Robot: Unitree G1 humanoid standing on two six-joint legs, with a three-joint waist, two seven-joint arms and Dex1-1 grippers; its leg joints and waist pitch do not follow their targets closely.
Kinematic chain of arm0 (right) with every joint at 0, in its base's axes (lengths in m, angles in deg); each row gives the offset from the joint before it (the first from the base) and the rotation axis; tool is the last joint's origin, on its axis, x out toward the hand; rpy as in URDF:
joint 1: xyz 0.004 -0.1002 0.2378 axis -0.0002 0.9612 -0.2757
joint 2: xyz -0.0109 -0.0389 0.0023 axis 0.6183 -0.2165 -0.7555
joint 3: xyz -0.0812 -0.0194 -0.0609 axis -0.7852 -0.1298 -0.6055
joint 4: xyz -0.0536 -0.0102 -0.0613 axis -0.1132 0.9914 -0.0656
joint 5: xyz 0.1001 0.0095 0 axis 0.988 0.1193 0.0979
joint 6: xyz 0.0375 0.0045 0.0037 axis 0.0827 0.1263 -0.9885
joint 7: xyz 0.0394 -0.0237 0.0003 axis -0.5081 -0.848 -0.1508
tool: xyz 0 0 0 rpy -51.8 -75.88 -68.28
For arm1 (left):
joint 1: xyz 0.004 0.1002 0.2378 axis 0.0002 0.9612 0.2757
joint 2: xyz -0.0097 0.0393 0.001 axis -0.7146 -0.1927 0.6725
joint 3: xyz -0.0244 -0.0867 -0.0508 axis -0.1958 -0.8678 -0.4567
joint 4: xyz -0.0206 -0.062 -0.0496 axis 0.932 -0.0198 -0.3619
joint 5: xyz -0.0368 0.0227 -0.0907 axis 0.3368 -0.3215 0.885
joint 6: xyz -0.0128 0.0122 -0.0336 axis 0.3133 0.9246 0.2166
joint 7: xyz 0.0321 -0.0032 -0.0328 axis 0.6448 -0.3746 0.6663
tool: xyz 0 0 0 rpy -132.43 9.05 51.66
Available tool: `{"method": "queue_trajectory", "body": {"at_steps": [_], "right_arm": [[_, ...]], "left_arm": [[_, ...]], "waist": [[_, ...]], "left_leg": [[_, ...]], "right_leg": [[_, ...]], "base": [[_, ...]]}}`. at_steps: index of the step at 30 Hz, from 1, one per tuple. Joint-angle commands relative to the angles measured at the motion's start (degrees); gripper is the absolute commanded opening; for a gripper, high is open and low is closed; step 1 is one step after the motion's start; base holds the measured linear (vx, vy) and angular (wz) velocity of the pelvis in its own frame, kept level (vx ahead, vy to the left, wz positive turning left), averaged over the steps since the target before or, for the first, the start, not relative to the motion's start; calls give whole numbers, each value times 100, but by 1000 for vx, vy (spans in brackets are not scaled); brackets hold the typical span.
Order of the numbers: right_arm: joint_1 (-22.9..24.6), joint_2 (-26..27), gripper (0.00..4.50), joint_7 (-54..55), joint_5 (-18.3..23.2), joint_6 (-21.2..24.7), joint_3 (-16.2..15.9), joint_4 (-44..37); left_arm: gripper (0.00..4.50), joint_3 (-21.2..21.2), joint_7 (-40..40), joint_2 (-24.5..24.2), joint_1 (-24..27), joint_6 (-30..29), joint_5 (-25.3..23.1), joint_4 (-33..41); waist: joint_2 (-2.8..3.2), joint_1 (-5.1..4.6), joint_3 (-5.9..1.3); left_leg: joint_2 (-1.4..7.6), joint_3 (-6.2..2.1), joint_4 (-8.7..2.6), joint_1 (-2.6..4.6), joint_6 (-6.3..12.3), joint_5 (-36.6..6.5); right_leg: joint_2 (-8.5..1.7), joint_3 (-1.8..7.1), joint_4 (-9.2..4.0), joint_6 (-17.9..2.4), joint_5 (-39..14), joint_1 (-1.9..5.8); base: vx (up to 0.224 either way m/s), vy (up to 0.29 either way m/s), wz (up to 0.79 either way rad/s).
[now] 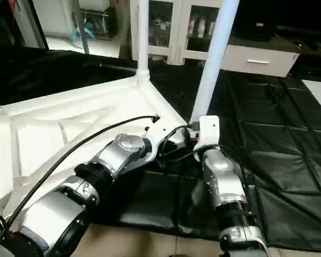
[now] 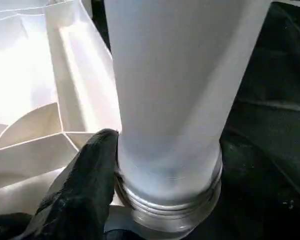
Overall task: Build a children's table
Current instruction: Rotate leg to tighten
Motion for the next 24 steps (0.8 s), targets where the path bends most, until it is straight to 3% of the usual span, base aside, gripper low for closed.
{"method": "queue_trajectory", "body": {"at_steps": [1,5,6,7,9,10,14,16,17,18,19,20,21,23,24], "right_arm": [[112,232,267,-237,-44,19,-260,258],[191,176,267,-527,142,-178,-190,87],[298,132,323,-807,359,-178,-112,-129],[468,27,337,-1010,539,-102,-13,-451],[578,-46,336,-1115,636,-52,48,-654],[763,-218,344,-1219,733,39,158,-994],[1057,-591,382,-1442,918,173,398,-1567],[1212,-942,407,-1857,1019,260,441,-1830],[1383,-1386,418,-2476,1187,354,460,-2087],[1415,-1469,423,-2597,1222,377,461,-2134],[1519,-1727,437,-2929,1240,365,430,-2261],[1624,-2013,437,-3265,1208,286,395,-2353],[1692,-2182,445,-3446,1178,242,370,-2417],[1860,-2603,445,-3984,1309,299,400,-2595],[2046,-3058,445,-4541,1331,333,318,-2731]], "left_arm": [[0,-175,-397,5,-228,396,-51,53],[0,-94,-252,-45,-201,519,-94,42],[0,-32,-129,-67,-183,621,-118,26],[0,12,-12,-94,-157,618,-134,25],[0,37,53,-108,-141,600,-142,23],[0,82,197,-141,-111,610,-157,33],[0,148,529,-202,-39,674,-176,69],[0,182,759,-251,29,704,-183,116],[0,264,1150,-325,127,712,-163,209],[0,281,1221,-341,146,717,-161,227],[0,353,1473,-395,207,800,-162,290],[0,409,1729,-454,274,797,-142,369],[0,434,1877,-488,312,792,-134,413],[0,569,2407,-630,435,875,-118,596],[0,686,2794,-785,545,874,-115,778]], "waist": [[-100,44,-348],[-93,64,-340],[-98,70,-346],[-102,96,-351],[-99,122,-354],[-115,128,-353],[-100,136,-340],[-91,169,-330],[-87,170,-321],[-84,215,-328],[-92,235,-309],[-64,250,-309],[-93,268,-310],[-91,296,-304],[-84,293,-292]], "left_leg": [[168,-83,-414,-13,528,-1079],[184,-81,-422,-8,557,-1103],[185,-80,-418,-5,558,-1083],[189,-79,-412,-12,609,-1002],[201,-75,-399,-20,734,-868],[198,-89,-407,-62,780,-792],[210,-72,-402,-25,773,-902],[220,-69,-406,-12,734,-988],[221,-65,-409,-13,723,-1010],[221,-67,-403,-9,746,-1043],[225,-53,-406,-8,765,-1064],[221,-66,-410,-16,755,-1100],[233,-62,-403,-12,759,-1115],[241,-73,-413,-22,752,-1177],[246,-73,-422,-18,738,-1216]], "right_leg": [[-214,171,-381,-1230,-1435,267],[-211,171,-387,-1211,-1510,263],[-214,173,-381,-1215,-1489,262],[-216,177,-368,-1223,-1379,274],[-211,185,-333,-1266,-1093,270],[-217,173,-323,-1238,-1046,311],[-218,184,-353,-1271,-1217,265],[-212,185,-369,-1236,-1325,263],[-211,191,-374,-1231,-1351,252],[-210,189,-375,-1208,-1337,285],[-220,203,-383,-1232,-1368,248],[-224,192,-389,-1218,-1449,265],[-225,197,-391,-1196,-1472,267],[-239,198,-401,-1163,-1674,271],[-235,196,-415,-1156,-1747,256]], "base": [[0,0,0],[0,0,0],[0,0,0],[0,0,0],[0,0,0],[0,0,0],[0,0,0],[0,0,0],[0,0,0],[0,0,0],[0,0,0],[0,0,0],[0,0,0],[0,0,0],[0,0,0]]}}
